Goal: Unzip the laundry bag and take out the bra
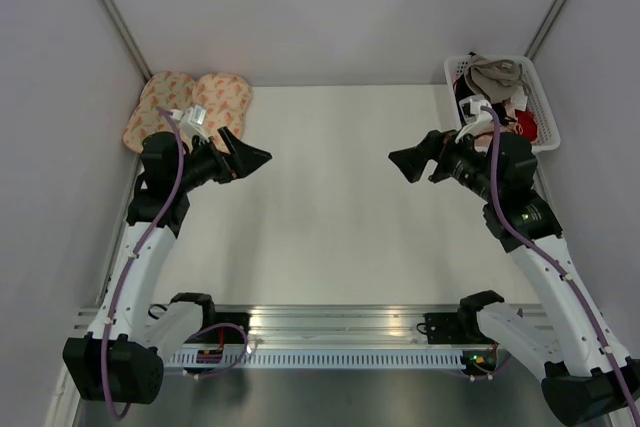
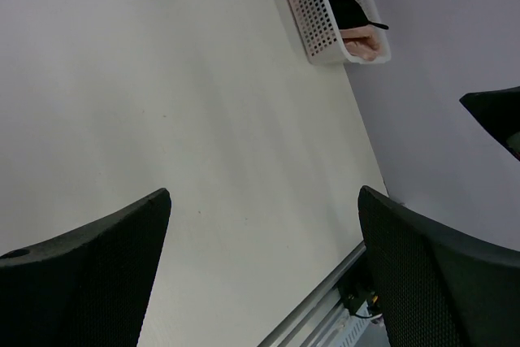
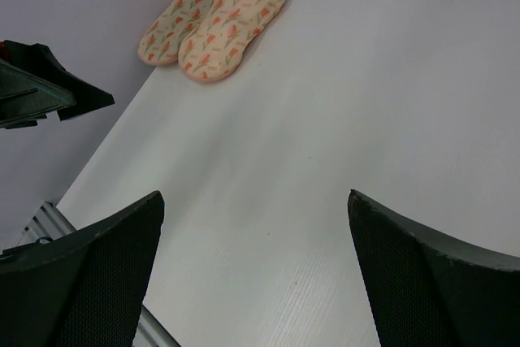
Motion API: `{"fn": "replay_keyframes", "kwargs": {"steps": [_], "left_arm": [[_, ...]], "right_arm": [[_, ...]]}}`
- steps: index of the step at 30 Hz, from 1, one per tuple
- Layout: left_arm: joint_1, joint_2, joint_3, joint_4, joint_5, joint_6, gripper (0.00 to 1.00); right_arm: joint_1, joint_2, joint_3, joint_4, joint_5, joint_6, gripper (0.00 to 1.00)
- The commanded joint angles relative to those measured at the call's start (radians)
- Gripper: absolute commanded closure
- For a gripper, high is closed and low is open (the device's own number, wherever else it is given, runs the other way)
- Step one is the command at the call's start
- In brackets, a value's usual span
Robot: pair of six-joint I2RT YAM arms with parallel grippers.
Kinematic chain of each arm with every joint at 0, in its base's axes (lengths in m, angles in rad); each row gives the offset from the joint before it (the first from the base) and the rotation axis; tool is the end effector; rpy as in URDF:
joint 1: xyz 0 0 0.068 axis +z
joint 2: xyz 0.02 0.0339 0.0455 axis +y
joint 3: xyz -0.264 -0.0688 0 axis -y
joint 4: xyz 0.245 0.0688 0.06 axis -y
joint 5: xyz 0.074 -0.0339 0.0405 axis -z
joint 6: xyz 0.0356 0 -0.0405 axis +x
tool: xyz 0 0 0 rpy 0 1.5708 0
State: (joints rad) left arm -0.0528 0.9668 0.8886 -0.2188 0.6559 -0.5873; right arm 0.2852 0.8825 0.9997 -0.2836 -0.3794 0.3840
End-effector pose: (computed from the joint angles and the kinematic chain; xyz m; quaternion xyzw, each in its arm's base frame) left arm 0.2153 -0.0331 0.3416 -0.0162 0.7847 -0.4229 0.4529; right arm 0.1826 0.0673 0.3879 -0.0846 0.7548 0.3443 0.5519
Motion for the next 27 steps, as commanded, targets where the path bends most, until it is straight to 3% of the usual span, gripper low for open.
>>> {"fn": "replay_keyframes", "kwargs": {"steps": [1,4,5,8,10,18,27], "left_arm": [[0.001,0.004,0.0,-0.02,-0.056,-0.016,0.0],[0.001,0.061,0.021,-0.109,-0.243,-0.003,0.0],[0.001,0.084,0.042,-0.135,-0.395,-0.005,0.0],[0.007,0.194,0.097,-0.191,-0.638,0.007,0.0],[0.028,0.286,0.13,-0.203,-0.726,0.0,0.0],[0.194,0.552,0.225,-0.097,-0.691,-0.048,0.0],[0.254,0.786,0.181,0.085,-0.589,-0.092,0.0]], "right_arm": [[0.0,-0.031,-0.004,-0.003,-0.056,0.026,0.02],[0.0,-0.007,-0.012,0.012,-0.125,0.039,0.02],[0.0,0.012,-0.012,0.017,-0.151,0.045,0.02],[0.002,0.019,-0.033,0.059,-0.225,0.068,0.02],[0.002,0.01,-0.052,0.066,-0.217,0.069,0.02],[0.0,-0.047,-0.065,-0.009,-0.15,0.004,0.02],[0.002,-0.028,-0.065,-0.023,-0.131,0.0,0.02]]}}
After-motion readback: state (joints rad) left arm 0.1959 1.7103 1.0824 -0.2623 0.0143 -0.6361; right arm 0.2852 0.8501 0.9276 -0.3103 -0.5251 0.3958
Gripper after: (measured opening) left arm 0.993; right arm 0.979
